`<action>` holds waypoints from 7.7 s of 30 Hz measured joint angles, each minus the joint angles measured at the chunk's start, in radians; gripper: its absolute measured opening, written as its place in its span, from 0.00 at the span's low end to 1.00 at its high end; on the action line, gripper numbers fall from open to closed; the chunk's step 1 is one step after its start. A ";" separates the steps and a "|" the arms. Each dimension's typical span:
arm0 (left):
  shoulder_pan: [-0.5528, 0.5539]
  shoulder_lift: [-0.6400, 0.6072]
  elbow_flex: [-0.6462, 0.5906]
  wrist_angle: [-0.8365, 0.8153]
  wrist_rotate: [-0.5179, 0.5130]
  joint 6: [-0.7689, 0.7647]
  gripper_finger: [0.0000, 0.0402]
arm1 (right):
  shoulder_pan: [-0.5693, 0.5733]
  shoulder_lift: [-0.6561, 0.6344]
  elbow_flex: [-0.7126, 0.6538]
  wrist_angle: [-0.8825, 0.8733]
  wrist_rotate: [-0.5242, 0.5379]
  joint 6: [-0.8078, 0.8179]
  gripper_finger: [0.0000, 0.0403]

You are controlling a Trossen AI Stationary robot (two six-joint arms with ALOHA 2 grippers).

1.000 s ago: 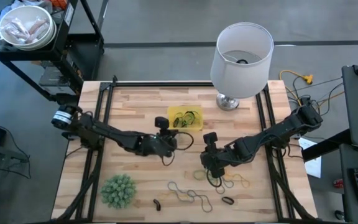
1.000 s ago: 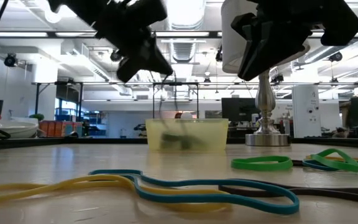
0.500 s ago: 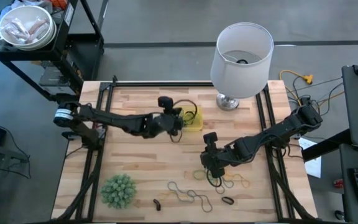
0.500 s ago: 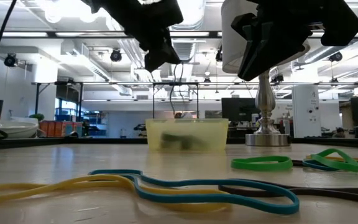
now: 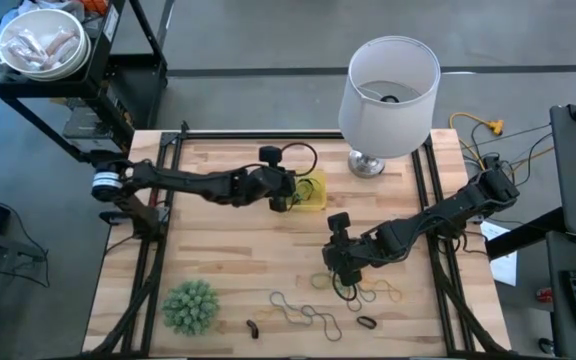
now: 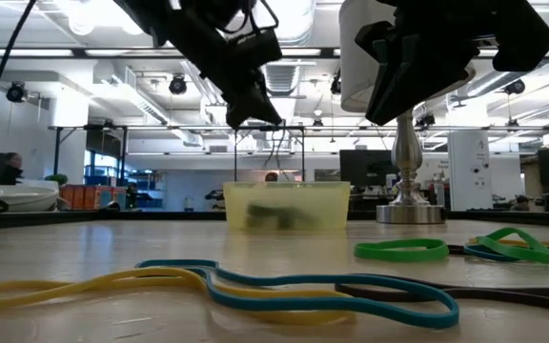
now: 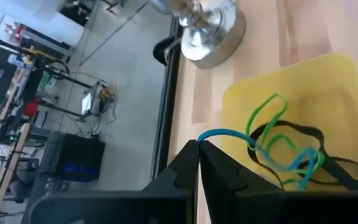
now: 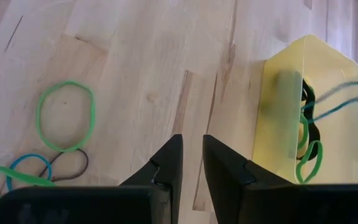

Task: Pick and place rubber bands into bin
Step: Put the blue rubber band into the yellow bin, then put the green rubber band into the yellow bin

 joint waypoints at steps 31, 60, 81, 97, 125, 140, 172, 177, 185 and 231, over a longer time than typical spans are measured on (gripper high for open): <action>0.046 0.197 0.003 0.001 -0.001 0.001 0.19 | 0.000 0.000 -0.005 0.006 0.000 0.013 0.14; -0.146 0.003 -0.061 -0.458 0.000 -0.431 0.21 | -0.002 0.009 -0.267 0.483 -0.323 0.041 0.14; -0.471 -0.459 -0.297 -0.396 -0.203 -0.574 0.21 | -0.005 0.120 -0.280 0.530 -0.243 0.082 0.14; -0.510 -0.474 -0.297 -0.383 -0.225 -0.567 0.21 | -0.004 0.206 -0.276 0.557 -0.251 0.128 0.14; -0.510 -0.474 -0.297 -0.382 -0.248 -0.567 0.21 | 0.007 0.133 -0.226 0.530 -0.051 -0.066 0.02; -0.510 -0.473 -0.298 -0.382 -0.248 -0.568 0.21 | -0.028 0.130 -0.031 0.466 0.363 -0.415 0.02; -0.509 -0.473 -0.300 -0.382 -0.248 -0.568 0.21 | -0.472 0.129 -0.066 0.607 0.059 -0.286 0.02; -0.509 -0.473 -0.300 -0.382 -0.248 -0.568 0.21 | -0.488 0.129 -0.069 0.615 0.040 -0.282 0.02; -0.509 -0.473 -0.300 -0.382 -0.248 -0.568 0.21 | -0.500 0.129 -0.069 0.619 0.037 -0.259 0.02; -0.509 -0.284 -0.296 -0.180 -0.001 -0.465 0.21 | -0.012 0.074 -0.088 -0.052 -0.180 0.207 0.19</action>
